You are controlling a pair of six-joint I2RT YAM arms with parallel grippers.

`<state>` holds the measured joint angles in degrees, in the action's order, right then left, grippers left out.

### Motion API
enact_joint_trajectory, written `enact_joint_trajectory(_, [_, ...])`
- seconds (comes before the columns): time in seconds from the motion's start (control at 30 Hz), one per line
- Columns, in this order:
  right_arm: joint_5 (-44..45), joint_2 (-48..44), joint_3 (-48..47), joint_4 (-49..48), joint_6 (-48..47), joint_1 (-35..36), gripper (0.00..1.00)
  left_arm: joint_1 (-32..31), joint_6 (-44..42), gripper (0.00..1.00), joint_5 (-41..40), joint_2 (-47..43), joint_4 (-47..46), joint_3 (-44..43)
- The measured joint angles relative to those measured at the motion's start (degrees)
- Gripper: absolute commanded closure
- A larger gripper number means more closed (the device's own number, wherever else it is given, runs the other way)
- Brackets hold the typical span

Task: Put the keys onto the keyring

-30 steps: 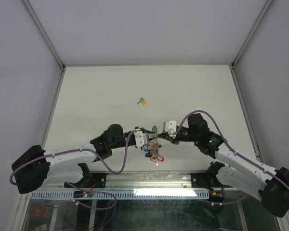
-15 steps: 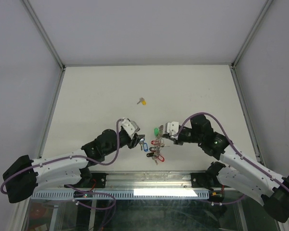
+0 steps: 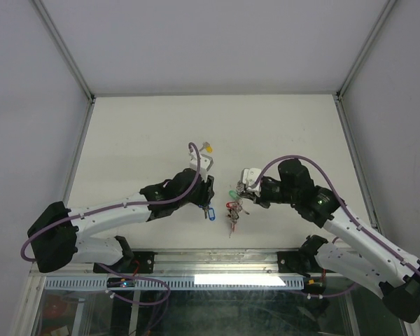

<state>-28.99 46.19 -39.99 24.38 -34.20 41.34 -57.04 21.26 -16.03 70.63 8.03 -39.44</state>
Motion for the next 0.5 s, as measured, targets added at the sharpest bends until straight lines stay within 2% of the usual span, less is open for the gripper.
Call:
enact_joint_trajectory(0.2, [1.6, -0.1, 0.0, 3.1, 1.6, -0.2, 1.00, 0.0, -1.9, 0.47, 4.0, 1.4, 4.3, -2.3])
enact_joint_trajectory(0.3, [1.8, -1.4, 0.0, 3.8, 1.9, -0.3, 1.00, 0.0, -11.7, 0.46, 10.5, -1.2, 3.0, -0.5])
enact_joint_trajectory(0.37, [1.8, -2.6, 0.0, 3.9, 2.0, -0.4, 1.00, 0.0, -21.7, 0.43, 15.3, -5.2, 1.8, 2.4])
enact_joint_trajectory(0.5, [1.8, -4.2, 0.0, 4.4, 1.9, -0.5, 1.00, 0.0, -38.7, 0.44, 20.5, -11.6, -0.9, 7.6])
